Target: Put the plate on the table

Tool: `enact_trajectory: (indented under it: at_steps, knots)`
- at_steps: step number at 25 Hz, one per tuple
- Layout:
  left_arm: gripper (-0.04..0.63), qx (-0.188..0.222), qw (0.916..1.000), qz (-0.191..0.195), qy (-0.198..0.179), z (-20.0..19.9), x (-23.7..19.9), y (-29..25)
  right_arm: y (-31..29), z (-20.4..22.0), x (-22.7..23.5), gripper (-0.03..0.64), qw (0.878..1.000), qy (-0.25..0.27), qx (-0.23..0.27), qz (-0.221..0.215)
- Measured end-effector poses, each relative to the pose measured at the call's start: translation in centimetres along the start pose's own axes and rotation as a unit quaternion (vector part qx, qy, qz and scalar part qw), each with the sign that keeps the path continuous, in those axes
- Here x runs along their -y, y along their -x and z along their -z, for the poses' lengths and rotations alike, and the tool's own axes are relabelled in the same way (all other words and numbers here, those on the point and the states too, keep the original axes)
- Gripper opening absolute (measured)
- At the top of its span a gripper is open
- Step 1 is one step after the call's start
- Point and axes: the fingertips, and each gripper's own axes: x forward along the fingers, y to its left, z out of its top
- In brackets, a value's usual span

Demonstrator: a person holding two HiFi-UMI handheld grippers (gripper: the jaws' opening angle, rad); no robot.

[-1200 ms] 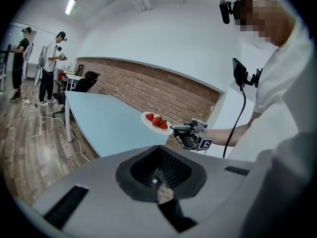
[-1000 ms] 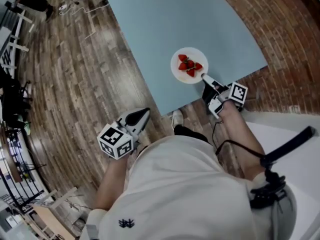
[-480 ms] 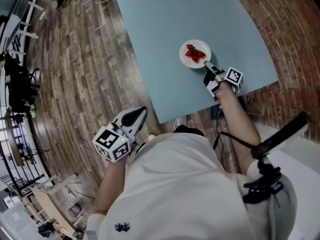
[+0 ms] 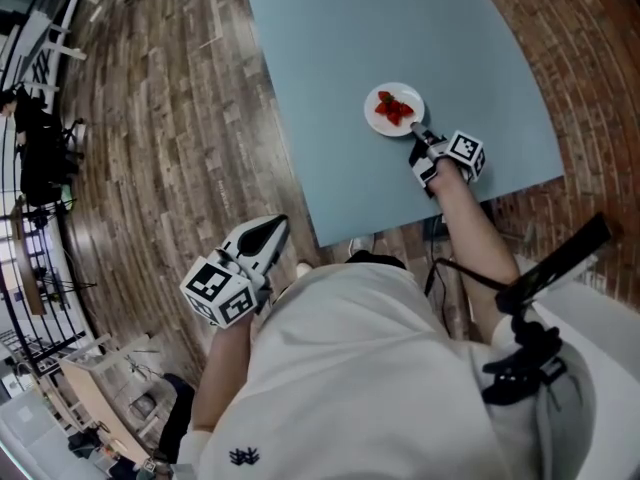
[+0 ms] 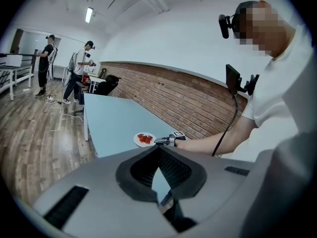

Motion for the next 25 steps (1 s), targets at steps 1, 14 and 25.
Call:
enact_trajectory:
  at_steps: [1,14,25]
  knots:
    - [0.001,0.0,1.0,0.0,0.0,0.0,0.0,0.0,0.0,0.0,0.1,0.014,1.0,0.003,0.001,0.009]
    - [0.0,0.006,0.9997,0.022,0.008,-2.0,2.0,-0.7,0.3,0.6,0.1,0.071,0.969,0.207,-0.048,0.122]
    - [0.0,0.0,0.9996,0.029,-0.003,-1.1,2.7,0.2,2.6,0.4,1.2,0.097,0.933,0.299,-0.064,0.189]
